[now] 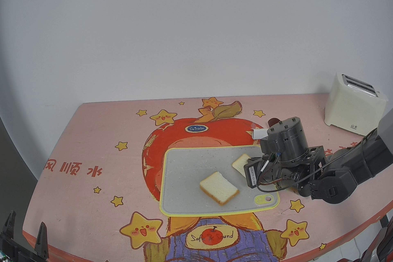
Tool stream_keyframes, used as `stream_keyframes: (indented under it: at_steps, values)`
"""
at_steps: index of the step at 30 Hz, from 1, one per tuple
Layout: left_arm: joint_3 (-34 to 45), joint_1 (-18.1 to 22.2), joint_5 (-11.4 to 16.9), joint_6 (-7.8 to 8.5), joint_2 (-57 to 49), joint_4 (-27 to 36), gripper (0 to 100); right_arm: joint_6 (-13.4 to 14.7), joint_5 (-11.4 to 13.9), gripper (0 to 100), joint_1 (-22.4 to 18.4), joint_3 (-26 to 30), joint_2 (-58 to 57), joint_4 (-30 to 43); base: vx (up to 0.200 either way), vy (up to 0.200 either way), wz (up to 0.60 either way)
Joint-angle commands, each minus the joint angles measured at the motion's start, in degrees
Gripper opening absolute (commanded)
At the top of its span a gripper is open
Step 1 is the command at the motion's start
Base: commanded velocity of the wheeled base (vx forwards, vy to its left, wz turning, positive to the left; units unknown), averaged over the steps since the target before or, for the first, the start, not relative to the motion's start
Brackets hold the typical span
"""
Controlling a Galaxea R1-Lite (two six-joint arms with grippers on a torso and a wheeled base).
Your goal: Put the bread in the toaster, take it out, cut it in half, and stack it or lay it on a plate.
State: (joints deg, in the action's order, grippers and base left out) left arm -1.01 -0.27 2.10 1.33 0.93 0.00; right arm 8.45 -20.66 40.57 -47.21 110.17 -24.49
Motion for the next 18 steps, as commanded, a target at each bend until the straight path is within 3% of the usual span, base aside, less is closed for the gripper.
stream_keyframes:
  at_steps: [1,18]
  values:
    - [0.9,0.0,0.0,-0.01,0.0,0.0,100,0.0,0.0,0,0.0,0.1,-0.8,0.0,0.0,0.0,0.0]
    - [0.9,0.0,0.0,-0.01,0.0,0.0,100,-0.1,0.1,0,0.9,0.6,-4.4,0.1,0.0,0.0,0.0]
